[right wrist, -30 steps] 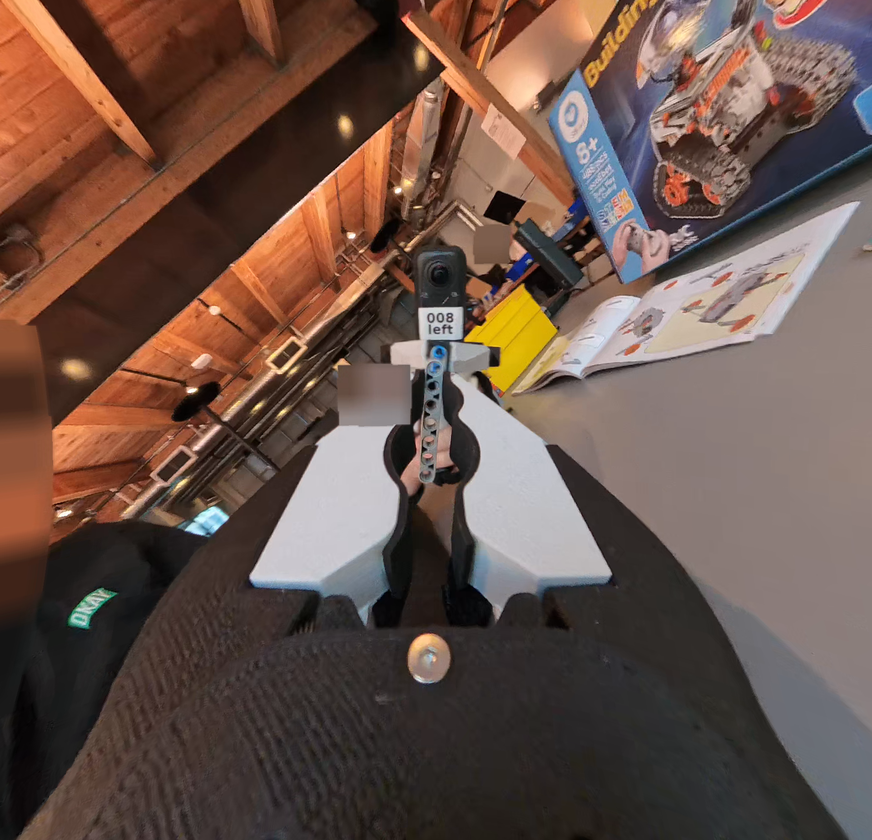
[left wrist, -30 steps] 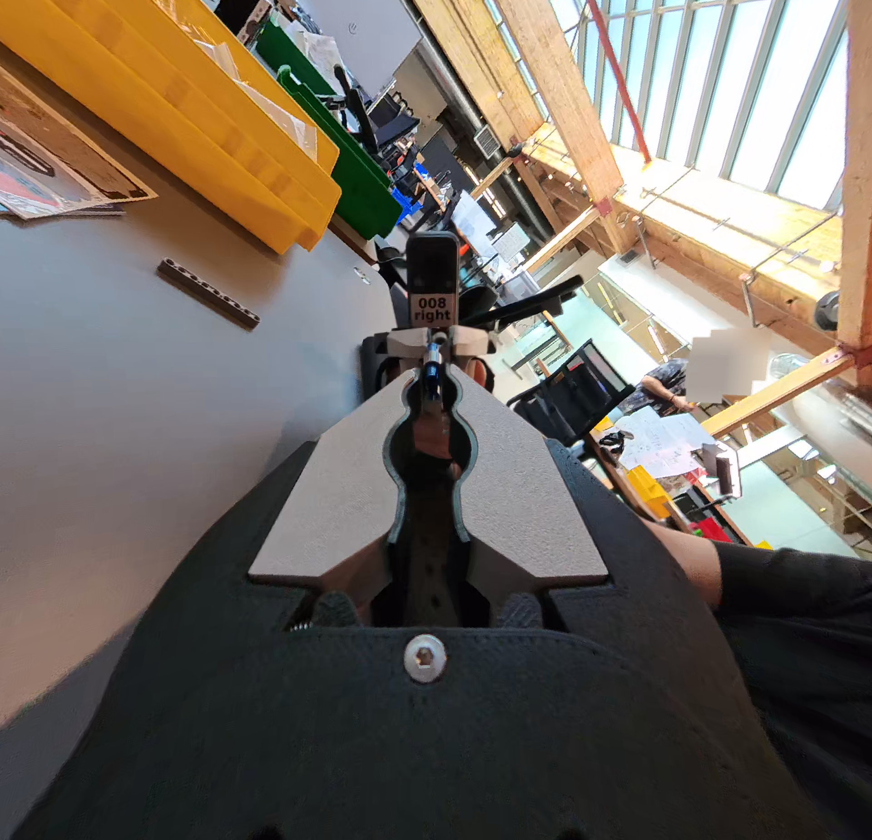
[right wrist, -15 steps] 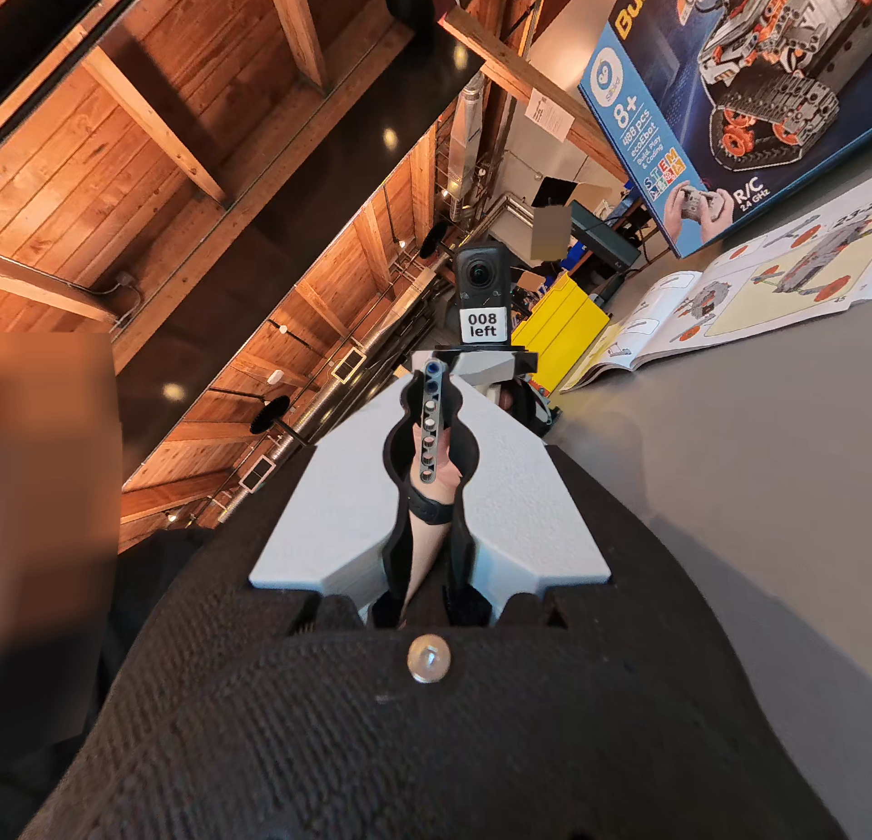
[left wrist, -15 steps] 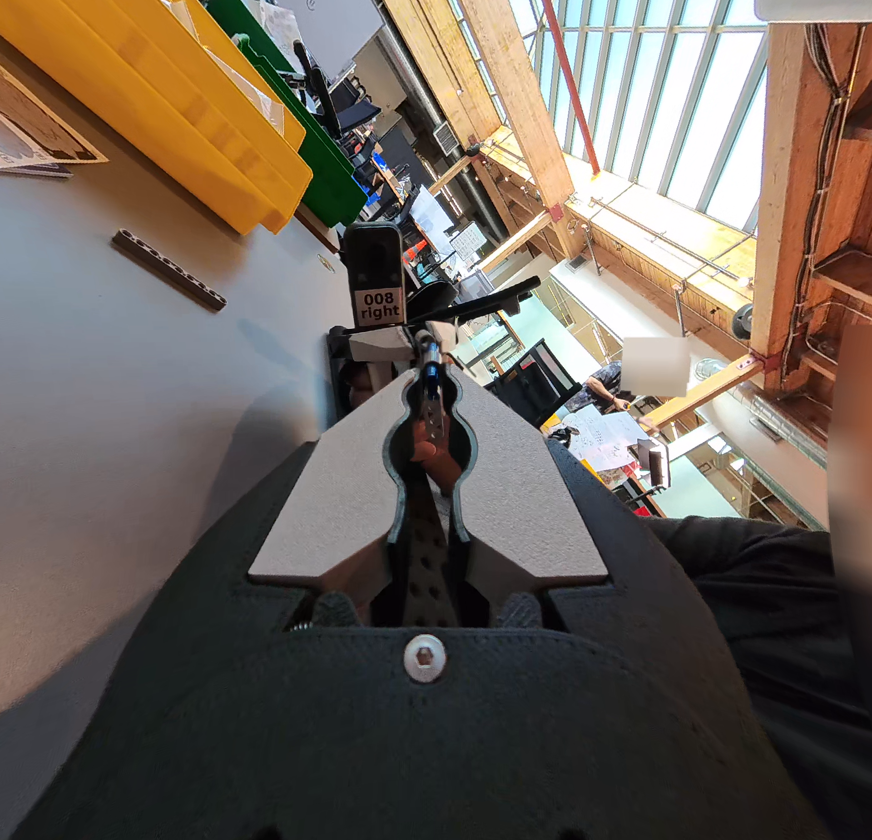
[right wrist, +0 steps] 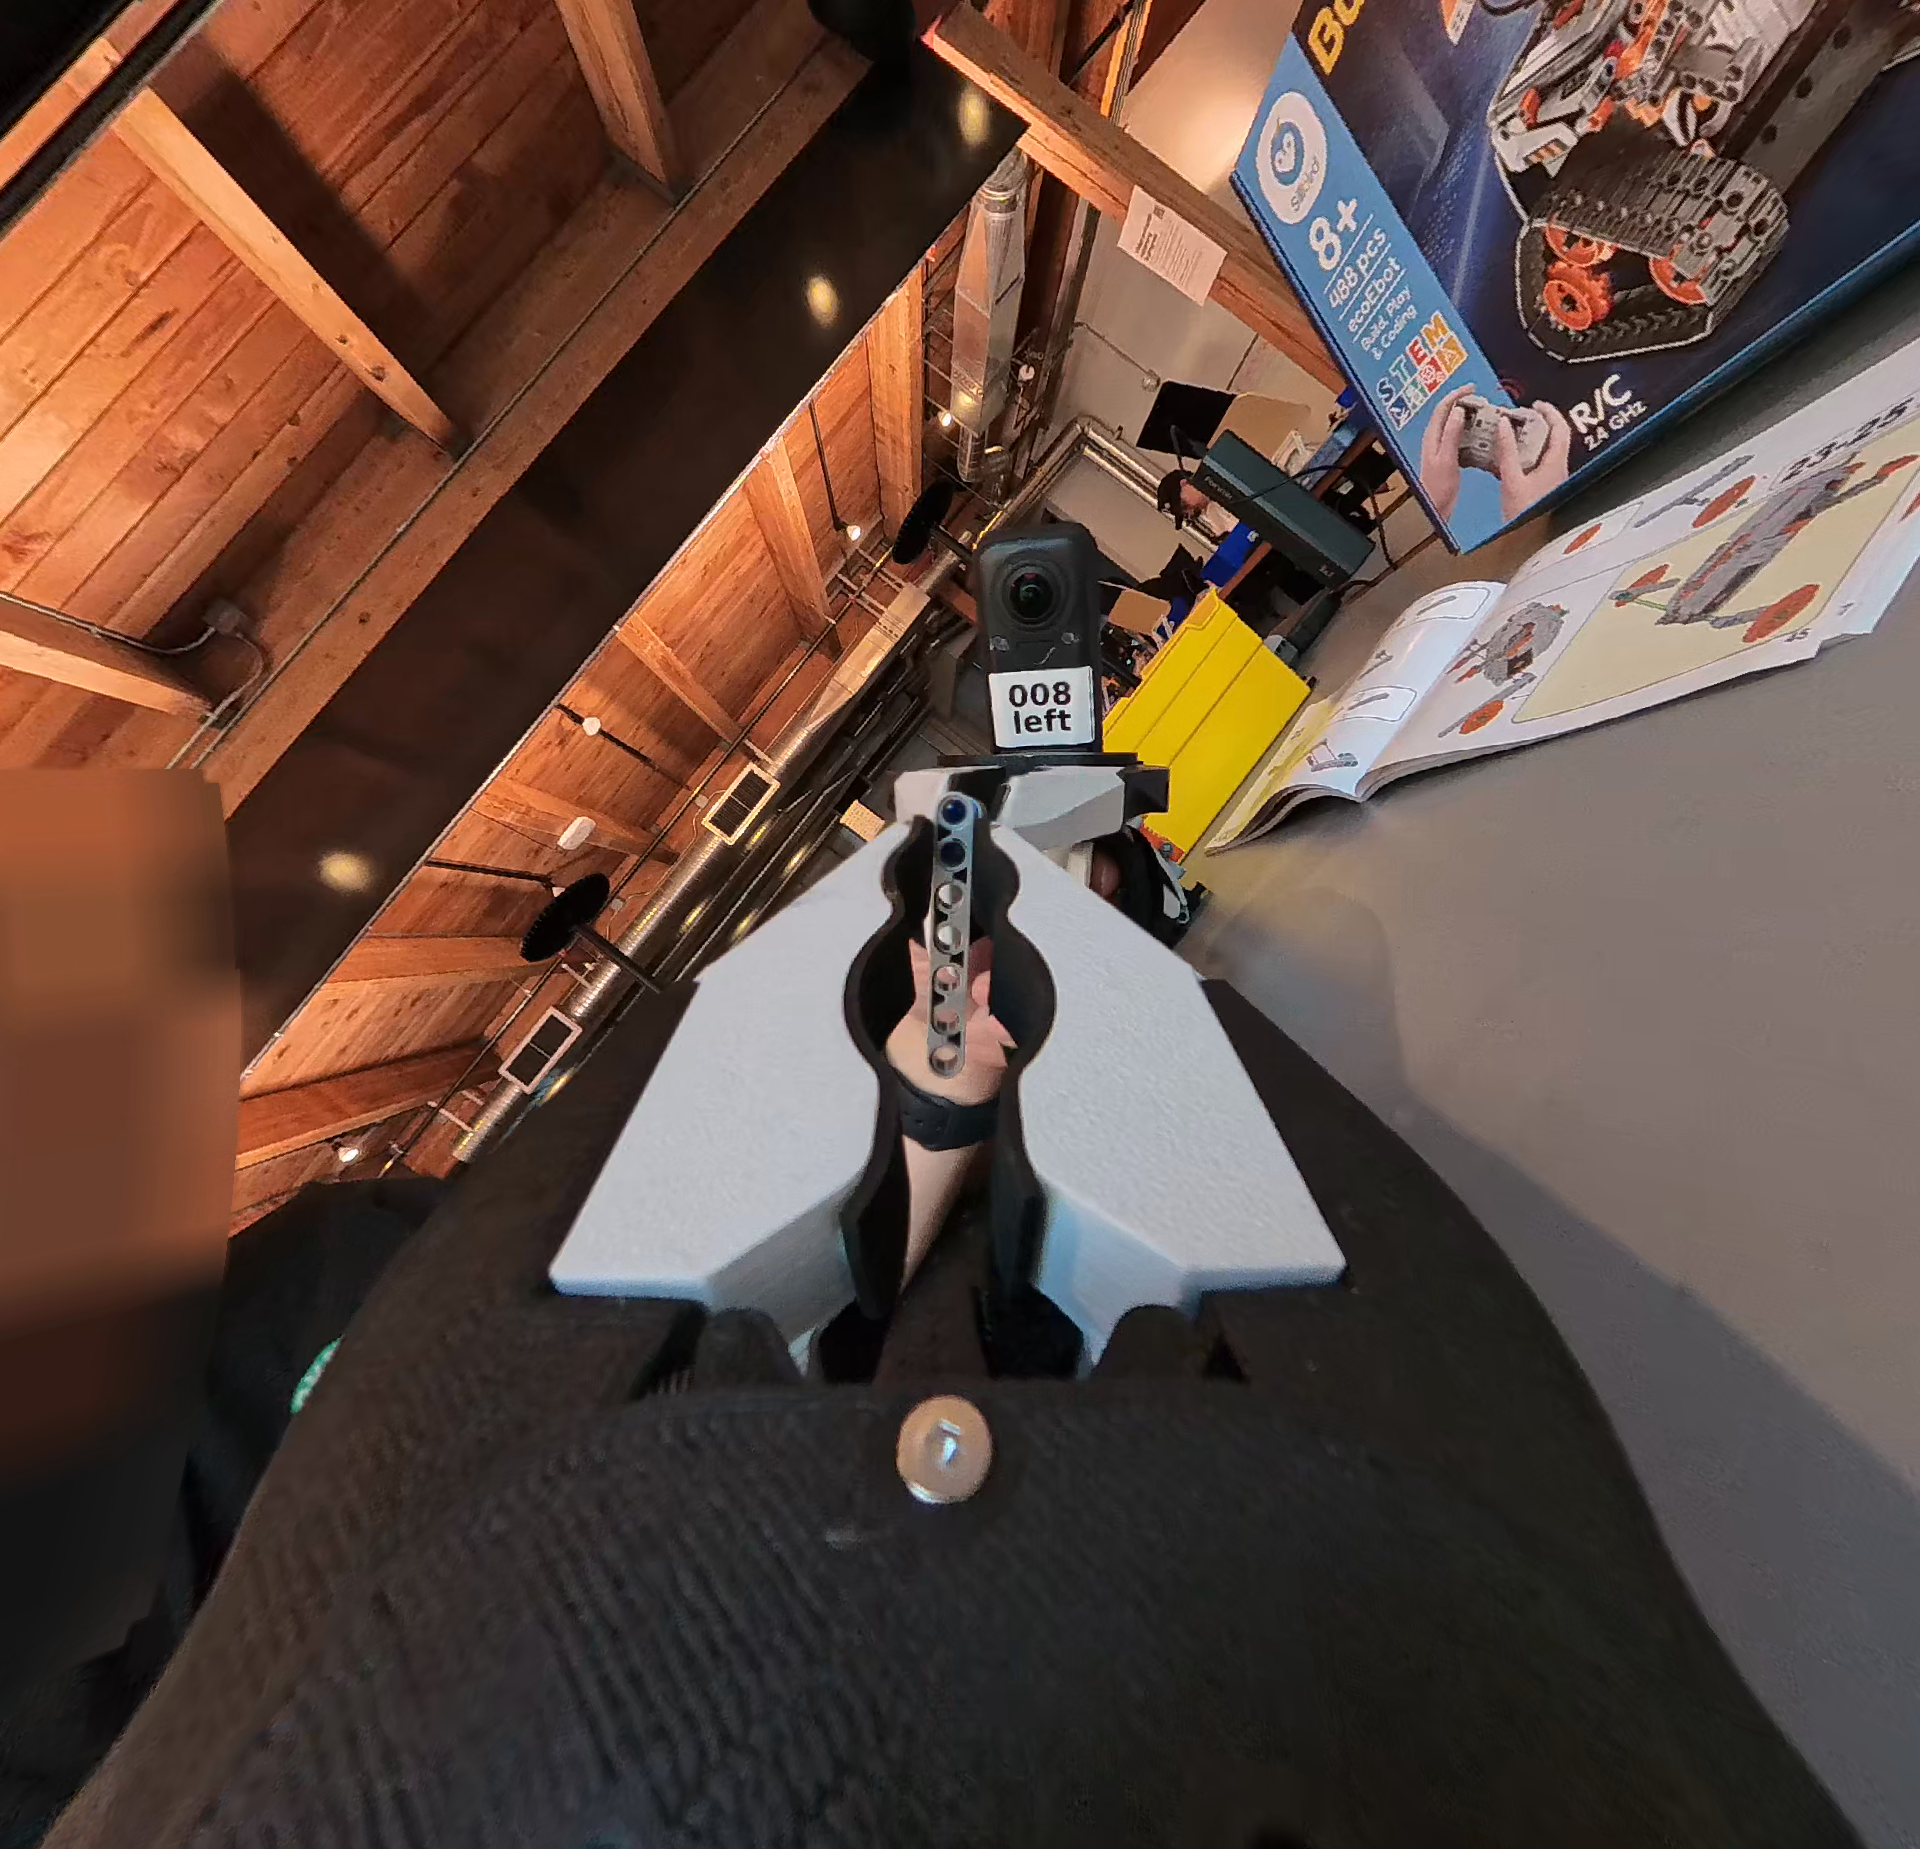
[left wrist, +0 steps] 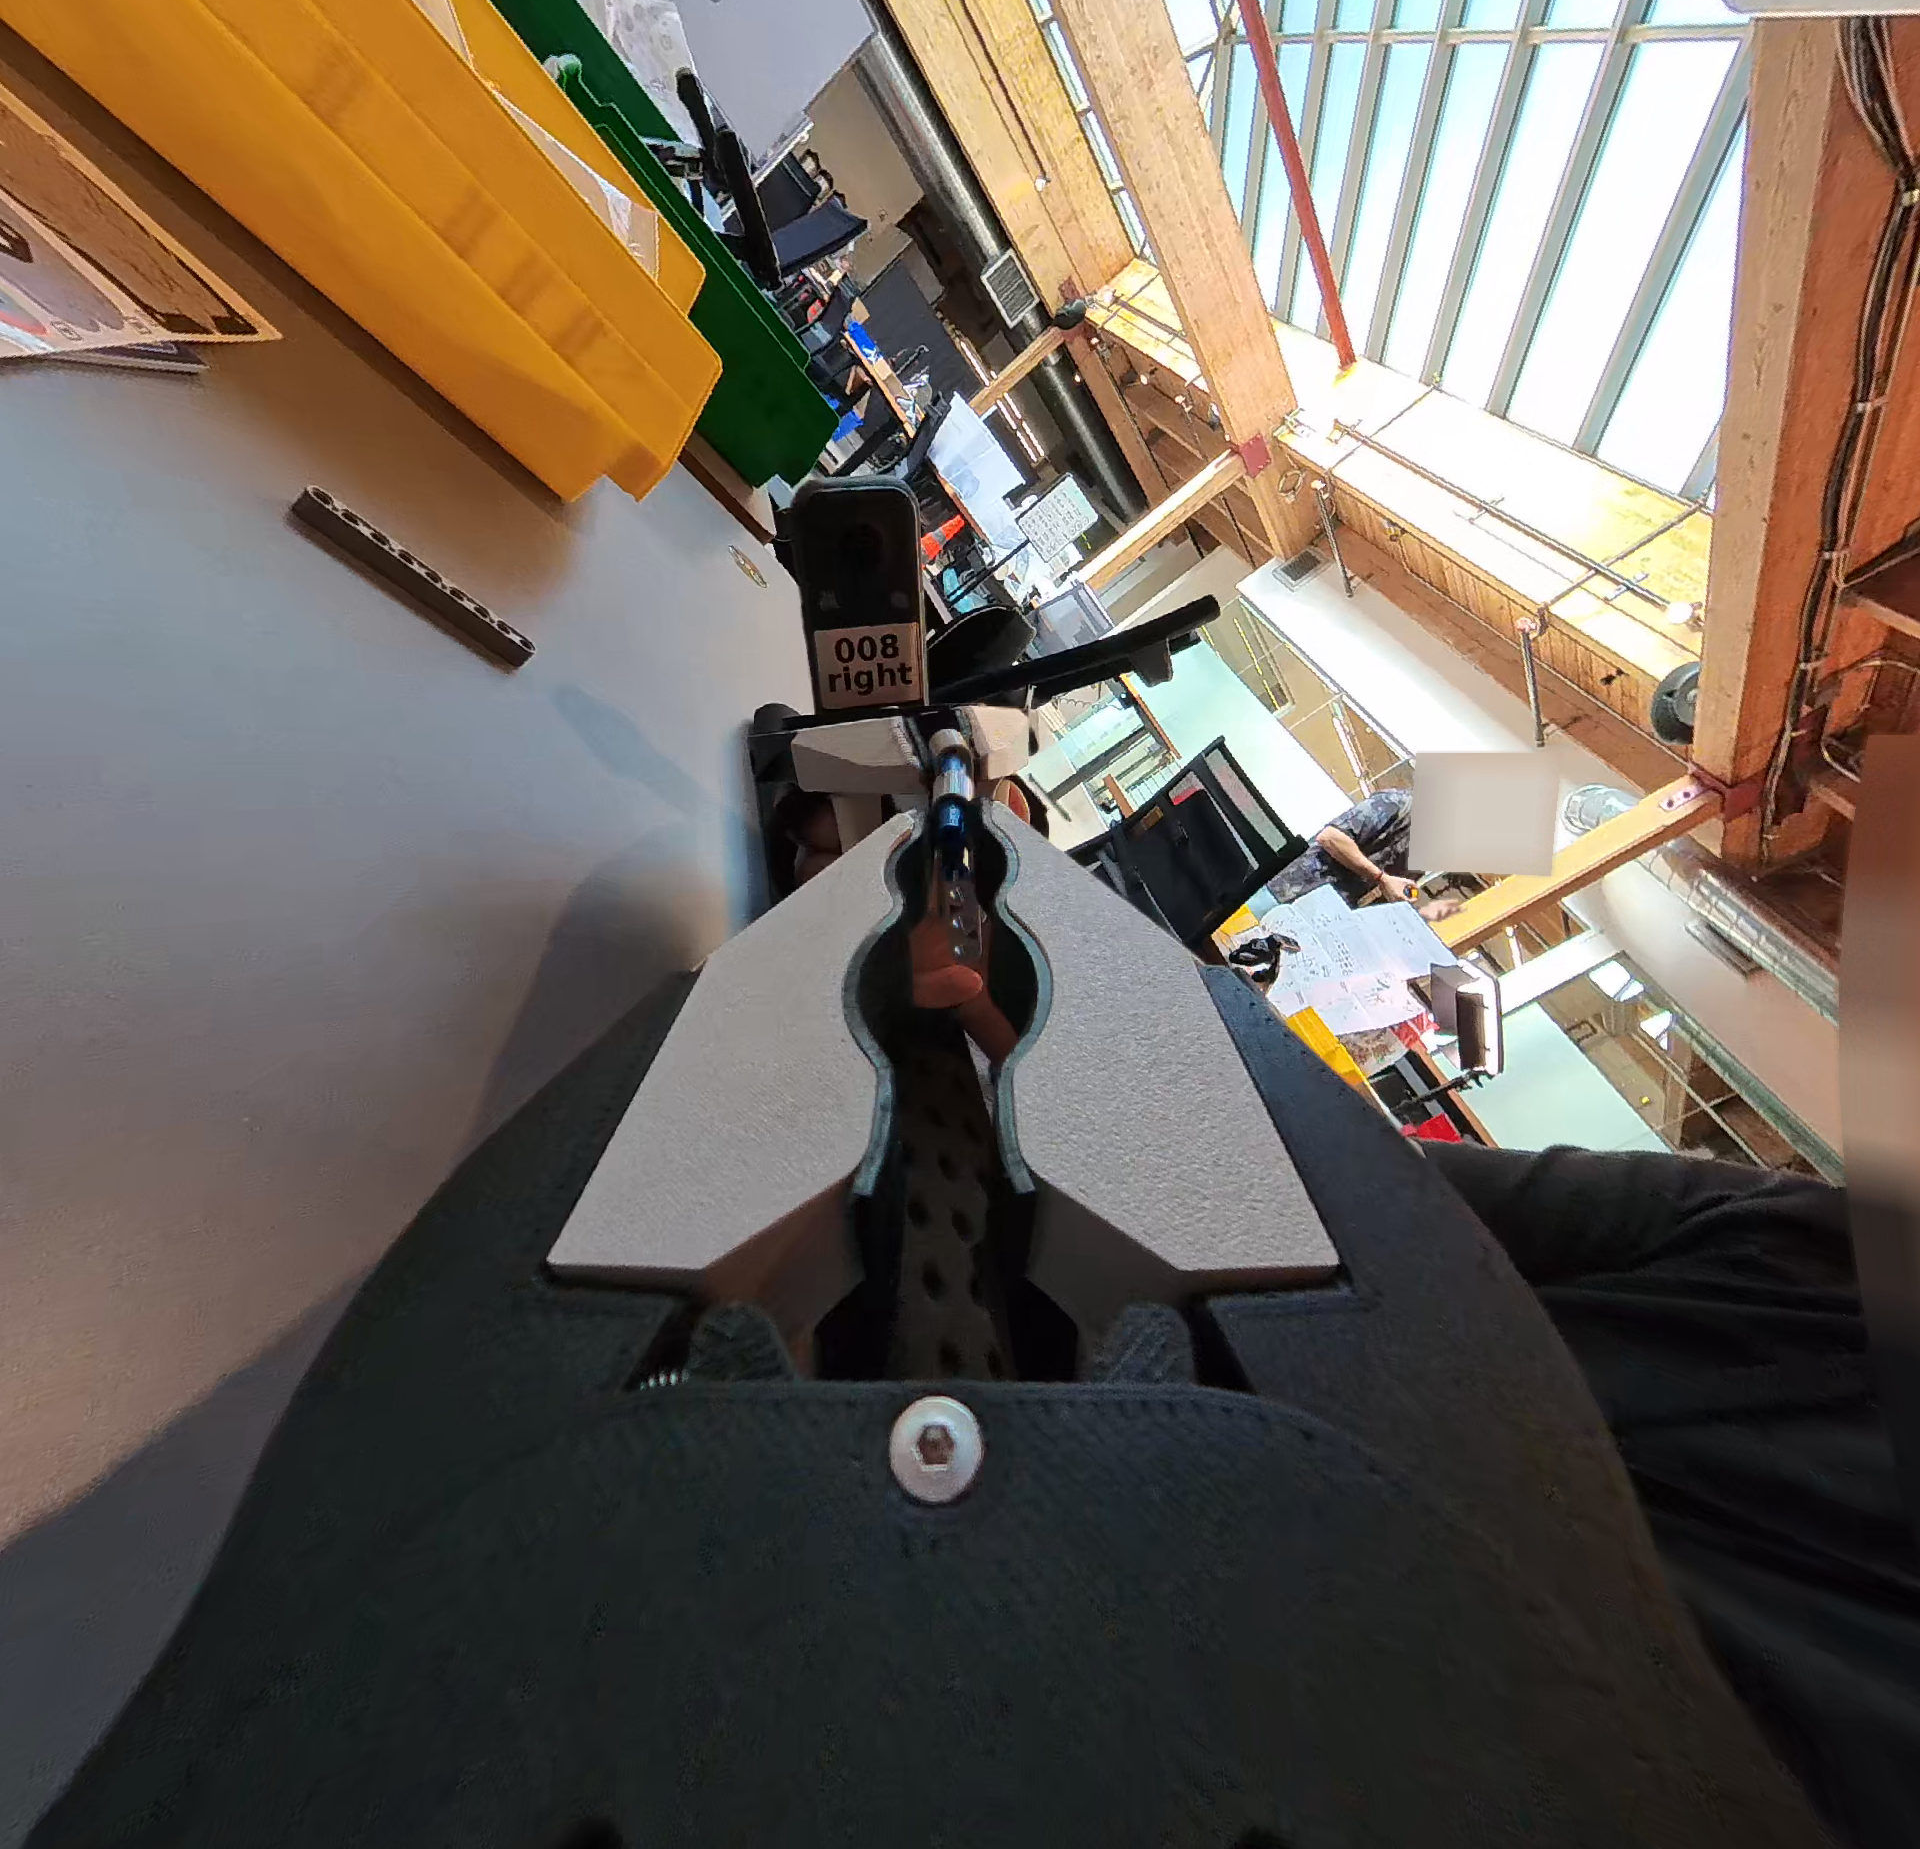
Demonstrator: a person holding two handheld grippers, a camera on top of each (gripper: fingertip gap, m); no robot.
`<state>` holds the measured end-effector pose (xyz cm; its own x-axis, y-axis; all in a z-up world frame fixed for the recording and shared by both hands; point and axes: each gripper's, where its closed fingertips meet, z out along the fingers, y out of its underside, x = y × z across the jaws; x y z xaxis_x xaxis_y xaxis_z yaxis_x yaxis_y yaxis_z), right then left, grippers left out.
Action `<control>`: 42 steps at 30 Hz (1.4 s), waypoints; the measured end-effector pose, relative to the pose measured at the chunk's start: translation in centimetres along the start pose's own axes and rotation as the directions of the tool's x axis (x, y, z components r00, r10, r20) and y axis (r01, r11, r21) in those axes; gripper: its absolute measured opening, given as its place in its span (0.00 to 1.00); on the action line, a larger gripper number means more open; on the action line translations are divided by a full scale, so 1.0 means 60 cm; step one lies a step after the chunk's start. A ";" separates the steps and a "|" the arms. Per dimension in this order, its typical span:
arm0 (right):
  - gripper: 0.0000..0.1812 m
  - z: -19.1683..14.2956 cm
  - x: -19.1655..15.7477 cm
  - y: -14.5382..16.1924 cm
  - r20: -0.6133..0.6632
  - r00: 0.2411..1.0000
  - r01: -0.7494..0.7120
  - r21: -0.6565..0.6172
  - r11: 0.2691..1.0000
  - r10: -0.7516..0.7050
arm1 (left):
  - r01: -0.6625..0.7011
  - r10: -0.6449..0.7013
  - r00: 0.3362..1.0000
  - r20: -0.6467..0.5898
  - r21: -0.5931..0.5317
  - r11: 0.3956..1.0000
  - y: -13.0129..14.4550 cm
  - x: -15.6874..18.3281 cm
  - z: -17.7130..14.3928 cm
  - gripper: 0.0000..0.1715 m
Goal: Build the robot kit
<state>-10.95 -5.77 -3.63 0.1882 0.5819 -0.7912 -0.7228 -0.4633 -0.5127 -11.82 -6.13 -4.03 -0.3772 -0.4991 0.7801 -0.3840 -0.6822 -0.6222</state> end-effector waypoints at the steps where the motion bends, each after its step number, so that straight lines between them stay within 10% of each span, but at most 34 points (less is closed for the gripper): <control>1: 0.02 0.000 0.000 0.000 -0.004 1.000 0.002 0.001 1.000 -0.002 | 0.002 -0.002 1.000 0.001 0.000 1.000 0.000 -0.001 0.000 0.03; 29: 0.03 0.007 0.013 0.020 -0.036 0.998 -0.052 -0.081 0.995 0.049 | 0.044 -0.047 0.996 -0.070 -0.039 0.998 0.014 -0.010 -0.009 0.03; 42: 0.03 0.009 0.031 0.021 -0.206 0.966 0.143 -0.082 0.986 -0.157 | -0.025 0.026 0.998 0.049 -0.025 0.999 0.014 -0.026 -0.015 0.03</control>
<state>-11.88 -4.91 -5.58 0.4320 0.4972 -0.7524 -0.6315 -0.4289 -0.6460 -12.29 -5.44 -5.85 -0.3456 -0.5420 0.7660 -0.3957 -0.6561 -0.6427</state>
